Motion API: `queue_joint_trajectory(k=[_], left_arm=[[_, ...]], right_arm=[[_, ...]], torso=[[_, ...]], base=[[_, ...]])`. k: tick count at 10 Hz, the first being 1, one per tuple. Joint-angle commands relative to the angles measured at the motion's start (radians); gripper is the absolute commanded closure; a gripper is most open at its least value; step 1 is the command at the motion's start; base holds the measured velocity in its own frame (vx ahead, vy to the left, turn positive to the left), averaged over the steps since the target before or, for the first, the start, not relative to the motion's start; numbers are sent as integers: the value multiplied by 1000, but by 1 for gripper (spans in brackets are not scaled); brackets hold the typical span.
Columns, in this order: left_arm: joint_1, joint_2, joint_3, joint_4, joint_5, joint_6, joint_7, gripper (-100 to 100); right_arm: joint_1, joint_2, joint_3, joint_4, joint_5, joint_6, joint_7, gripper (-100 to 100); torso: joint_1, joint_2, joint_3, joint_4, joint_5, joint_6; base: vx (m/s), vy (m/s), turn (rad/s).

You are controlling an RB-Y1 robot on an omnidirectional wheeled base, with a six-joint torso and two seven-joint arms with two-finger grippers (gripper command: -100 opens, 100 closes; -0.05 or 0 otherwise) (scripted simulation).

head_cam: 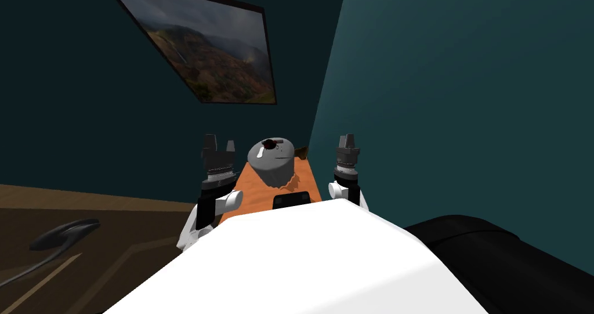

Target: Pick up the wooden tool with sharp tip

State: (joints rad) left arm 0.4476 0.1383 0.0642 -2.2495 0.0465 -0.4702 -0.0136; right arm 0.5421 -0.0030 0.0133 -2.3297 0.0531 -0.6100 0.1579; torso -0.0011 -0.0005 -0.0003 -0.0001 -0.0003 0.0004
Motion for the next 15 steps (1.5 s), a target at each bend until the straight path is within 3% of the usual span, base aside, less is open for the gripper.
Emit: queue_joint_trajectory(k=[1, 6, 7, 8, 9, 12, 13, 14, 15], left_arm=[[-32, 30, 23, 49, 29, 50, -12, -100], [-92, 71, 61, 126, 75, 136, -29, -100], [-124, 91, 82, 168, 100, 180, -38, -100], [-124, 91, 82, 168, 100, 182, -38, -100], [-157, 111, 102, 213, 126, 216, -47, -100], [-191, 130, 123, 260, 152, 280, -56, -100], [-226, 150, 144, 307, 178, 311, -65, -100], [-226, 150, 144, 309, 178, 332, -65, -100], [-260, 170, 164, 341, 205, 372, -74, -100]], right_arm=[[0, 0, 0, 0, 0, 0, 0, 0], [0, 0, 0, 0, 0, 0, 0, 0], [0, 0, 0, 0, 0, 0, 0, 0], [0, 0, 0, 0, 0, 0, 0, 0], [0, 0, 0, 0, 0, 0, 0, 0], [0, 0, 0, 0, 0, 0, 0, 0], [0, 0, 0, 0, 0, 0, 0, 0], [0, 0, 0, 0, 0, 0, 0, 0], [0, 0, 0, 0, 0, 0, 0, 0]], torso=[[0, 0, 0, 0, 0, 0], [0, 0, 0, 0, 0, 0], [0, 0, 0, 0, 0, 0], [0, 0, 0, 0, 0, 0], [0, 0, 0, 0, 0, -1], [0, 0, 0, 0, 0, 0], [0, 0, 0, 0, 0, -1], [0, 0, 0, 0, 0, 0], [0, 0, 0, 0, 0, -1]], base=[[5, -28, -214], [5, -20, -104], [5, -25, -185], [2, -17, -96], [3, -24, -184], [6, -20, -124], [8, -26, -190], [8, -18, -96], [9, -21, -136]])
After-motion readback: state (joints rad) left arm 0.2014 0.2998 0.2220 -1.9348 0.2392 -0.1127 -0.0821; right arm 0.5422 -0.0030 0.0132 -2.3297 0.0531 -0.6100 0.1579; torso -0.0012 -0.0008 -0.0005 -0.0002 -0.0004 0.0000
